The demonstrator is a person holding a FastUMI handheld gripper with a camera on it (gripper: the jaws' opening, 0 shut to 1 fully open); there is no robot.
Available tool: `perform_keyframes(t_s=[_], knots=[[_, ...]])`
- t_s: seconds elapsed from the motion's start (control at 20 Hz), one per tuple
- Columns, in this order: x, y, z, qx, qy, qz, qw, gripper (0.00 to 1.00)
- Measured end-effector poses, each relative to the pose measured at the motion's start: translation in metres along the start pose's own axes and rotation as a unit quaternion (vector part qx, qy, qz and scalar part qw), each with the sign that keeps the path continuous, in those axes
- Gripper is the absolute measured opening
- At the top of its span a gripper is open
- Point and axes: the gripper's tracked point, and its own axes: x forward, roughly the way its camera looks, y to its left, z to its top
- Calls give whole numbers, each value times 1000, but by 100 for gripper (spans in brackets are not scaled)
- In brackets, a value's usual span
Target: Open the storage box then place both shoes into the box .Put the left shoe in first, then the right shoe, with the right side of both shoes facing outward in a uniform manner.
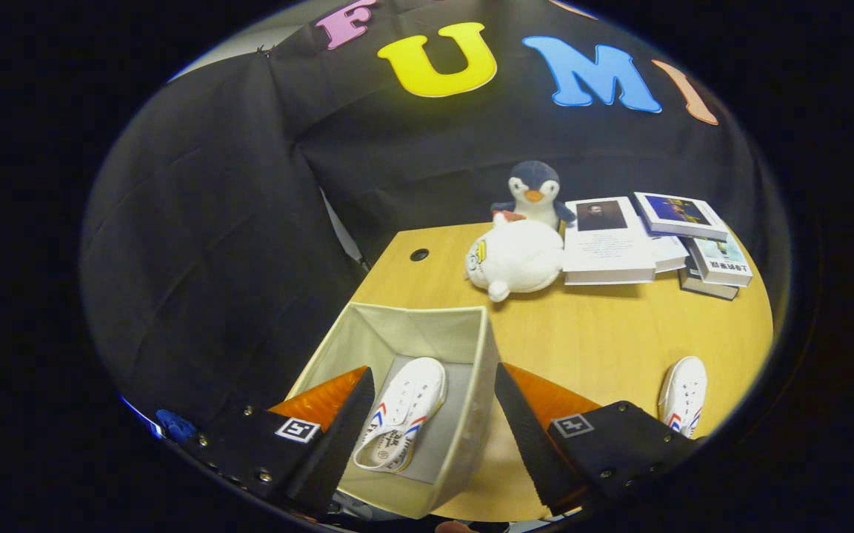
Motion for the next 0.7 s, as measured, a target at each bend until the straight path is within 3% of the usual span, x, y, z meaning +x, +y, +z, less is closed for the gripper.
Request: perform_keyframes(t_s=[0.7], knots=[[-74,-204,-6,34,-39,-143,988,98]])
